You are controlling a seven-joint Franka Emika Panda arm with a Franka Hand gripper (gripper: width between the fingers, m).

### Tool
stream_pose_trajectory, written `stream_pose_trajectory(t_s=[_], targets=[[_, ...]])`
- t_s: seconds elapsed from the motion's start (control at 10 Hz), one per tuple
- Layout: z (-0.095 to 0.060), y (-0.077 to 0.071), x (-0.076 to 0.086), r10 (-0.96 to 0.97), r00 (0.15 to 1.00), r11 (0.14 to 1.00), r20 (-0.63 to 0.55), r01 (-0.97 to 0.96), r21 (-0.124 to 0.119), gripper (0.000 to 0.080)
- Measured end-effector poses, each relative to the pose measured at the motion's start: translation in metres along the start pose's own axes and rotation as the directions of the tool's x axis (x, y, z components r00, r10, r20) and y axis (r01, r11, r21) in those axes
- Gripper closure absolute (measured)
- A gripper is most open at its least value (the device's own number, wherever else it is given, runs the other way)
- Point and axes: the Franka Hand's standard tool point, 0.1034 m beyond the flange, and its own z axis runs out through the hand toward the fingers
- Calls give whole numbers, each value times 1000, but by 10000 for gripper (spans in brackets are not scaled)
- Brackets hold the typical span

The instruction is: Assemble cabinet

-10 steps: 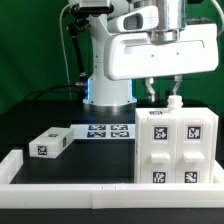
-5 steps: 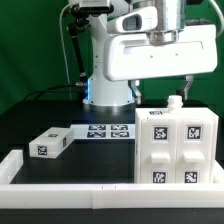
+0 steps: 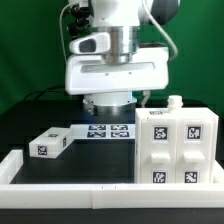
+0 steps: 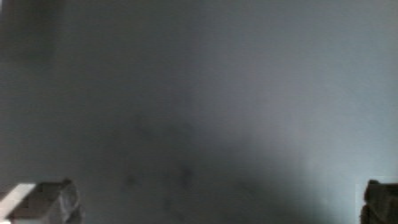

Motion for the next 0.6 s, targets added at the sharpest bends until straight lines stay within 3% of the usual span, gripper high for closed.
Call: stream_pose_trajectory(t_s=[0.2, 0.4, 0.6], targets=[[-3, 55, -17, -15, 1000, 1000, -1, 15, -12, 2], [2, 93, -37, -36, 999, 999, 17, 36, -5, 2], [3, 91, -35, -23, 1000, 1000, 18, 23, -5, 2]])
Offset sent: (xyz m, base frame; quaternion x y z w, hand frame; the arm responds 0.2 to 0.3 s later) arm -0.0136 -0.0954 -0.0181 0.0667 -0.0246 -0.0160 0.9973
